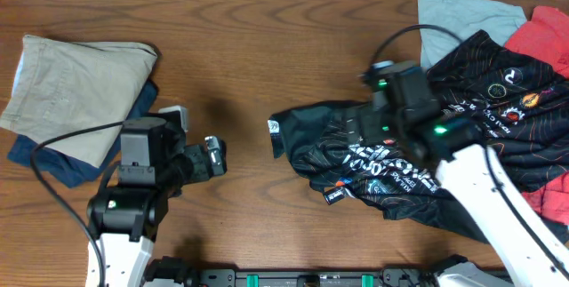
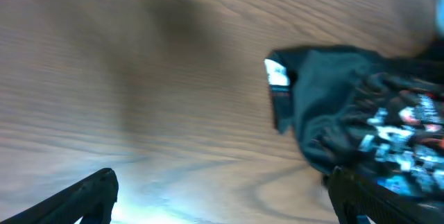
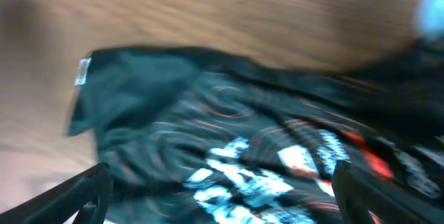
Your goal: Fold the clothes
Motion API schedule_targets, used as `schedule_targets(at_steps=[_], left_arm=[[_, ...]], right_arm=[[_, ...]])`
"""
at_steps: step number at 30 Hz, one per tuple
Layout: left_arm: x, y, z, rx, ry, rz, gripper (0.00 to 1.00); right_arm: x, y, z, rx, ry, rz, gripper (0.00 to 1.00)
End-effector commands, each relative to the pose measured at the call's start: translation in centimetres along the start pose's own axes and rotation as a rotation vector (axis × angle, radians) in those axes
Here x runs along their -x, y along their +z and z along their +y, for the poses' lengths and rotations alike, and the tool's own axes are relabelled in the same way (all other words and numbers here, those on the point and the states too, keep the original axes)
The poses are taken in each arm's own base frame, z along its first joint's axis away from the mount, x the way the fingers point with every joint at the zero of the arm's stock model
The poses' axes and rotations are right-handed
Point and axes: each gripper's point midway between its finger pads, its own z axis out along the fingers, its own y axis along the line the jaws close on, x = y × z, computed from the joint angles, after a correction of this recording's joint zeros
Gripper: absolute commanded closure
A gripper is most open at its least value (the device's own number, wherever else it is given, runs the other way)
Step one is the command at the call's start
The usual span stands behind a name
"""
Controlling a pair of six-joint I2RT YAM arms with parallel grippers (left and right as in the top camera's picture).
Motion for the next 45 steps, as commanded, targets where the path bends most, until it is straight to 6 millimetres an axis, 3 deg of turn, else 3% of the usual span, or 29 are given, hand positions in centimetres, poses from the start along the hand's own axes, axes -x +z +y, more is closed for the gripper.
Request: schedule_targets(at_steps=[1, 7, 15, 22, 28, 30, 33, 37, 42, 45], left_arm=[[-0.4, 1.1, -2.1, -0.115, -0.068, 0.081, 0.02], [-2.5, 4.5, -4.1, -0.2, -0.08, 0.259, 0.02], [-7.6, 10.0, -7.2, -0.19, -0.109, 0.496, 0.02], [-11.3, 13.9, -10.8, -0.194, -0.137, 0.582, 0.02], [-13.4, 15.6, -14.3, -0.276, -0.038, 0.579, 0.04], [-13.7, 16.1, -15.0, -0.285, -0.009, 0.561, 0.13], [-13.8, 16.9, -14.6, -0.239, 0.019, 0.522, 0.34], [-13.0, 17.5, -13.7, -0.19, 0.025, 0.473, 0.9], [-10.4, 17.9, -12.3, -0.194, 0.112, 0.4, 0.94], [-6.3, 17.7, -10.2, -0.162, 0.099, 0.31, 0.94]], right_arm=[[-0.1, -1.1, -2.5, -0.077, 0.056, -0.008, 0.01], [-2.3, -1.4, -4.6, -0.125, 0.102, 0.08, 0.01], [-3.5, -1.9, -7.8, -0.182, 0.195, 0.122, 0.01], [-4.3, -2.1, -8.8, -0.202, 0.226, 0.152, 0.01], [-4.3, -2.1, -8.8, -0.202, 0.227, 0.152, 0.01], [-4.3, -2.1, -8.8, -0.202, 0.227, 0.152, 0.01], [-4.3, -2.2, -8.8, -0.202, 0.227, 0.153, 0.01], [-4.4, -2.2, -8.8, -0.203, 0.227, 0.158, 0.01], [-4.5, -2.2, -8.8, -0.204, 0.227, 0.162, 0.01], [-4.9, -2.4, -9.5, -0.24, 0.228, 0.172, 0.01]])
